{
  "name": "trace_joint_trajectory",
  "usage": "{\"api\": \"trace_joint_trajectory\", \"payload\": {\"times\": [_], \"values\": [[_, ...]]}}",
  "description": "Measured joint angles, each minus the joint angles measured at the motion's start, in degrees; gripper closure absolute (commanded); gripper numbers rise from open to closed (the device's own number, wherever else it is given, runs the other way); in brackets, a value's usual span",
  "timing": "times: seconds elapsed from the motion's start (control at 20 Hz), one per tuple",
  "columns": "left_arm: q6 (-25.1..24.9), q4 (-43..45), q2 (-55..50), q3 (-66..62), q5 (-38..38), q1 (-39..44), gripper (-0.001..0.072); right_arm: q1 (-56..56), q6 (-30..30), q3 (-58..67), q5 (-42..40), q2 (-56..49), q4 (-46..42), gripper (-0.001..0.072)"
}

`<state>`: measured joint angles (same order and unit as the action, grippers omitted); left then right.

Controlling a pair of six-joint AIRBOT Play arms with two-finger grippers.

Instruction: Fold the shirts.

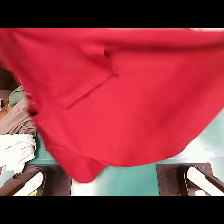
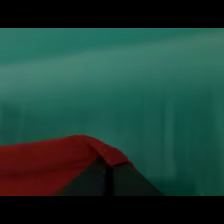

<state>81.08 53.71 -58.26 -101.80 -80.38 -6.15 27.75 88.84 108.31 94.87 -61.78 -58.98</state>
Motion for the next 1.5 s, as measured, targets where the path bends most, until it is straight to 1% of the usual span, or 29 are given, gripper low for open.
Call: {"api": "trace_joint_trajectory", "payload": {"times": [0.2,0.35,0.55,0.85,0.95,1.05,1.15,1.35,1.5], "values": [[-0.2,0.0,-13.5,4.9,-3.0,0.0,0.0681,-10.6,0.7,-5.6,3.4,-11.6,-10.8,0.0702],[-1.7,0.0,-23.0,6.1,-0.8,0.0,0.0681,-16.5,1.3,-7.3,0.4,-20.4,-16.1,0.0702],[-5.5,-0.9,-31.7,6.6,7.1,0.0,0.0681,-20.5,4.2,-8.1,-10.4,-28.9,-19.2,0.0702],[-9.2,-2.4,-36.3,6.7,23.5,0.0,0.0681,-23.2,8.1,-8.3,-28.2,-33.9,-20.2,0.0702],[-10.4,-2.3,-36.8,6.7,26.9,0.0,0.0681,-23.4,8.8,-8.3,-31.5,-34.4,-20.3,0.0702],[-11.3,-1.2,-37.0,6.7,28.0,0.0,0.0681,-23.6,9.2,-8.3,-32.6,-34.6,-20.4,0.0702],[-11.8,1.5,-37.2,6.7,26.3,0.0,0.0681,-23.6,9.4,-8.3,-30.6,-34.7,-20.4,0.0702],[-12.3,9.2,-37.3,6.8,16.6,0.0,0.0682,-23.7,9.6,-11.0,-23.7,-34.0,-21.0,0.0702],[-12.4,14.7,-37.3,7.6,11.0,0.0,0.0681,-24.3,9.6,-16.3,-21.9,-32.3,-21.3,0.0702]]}}
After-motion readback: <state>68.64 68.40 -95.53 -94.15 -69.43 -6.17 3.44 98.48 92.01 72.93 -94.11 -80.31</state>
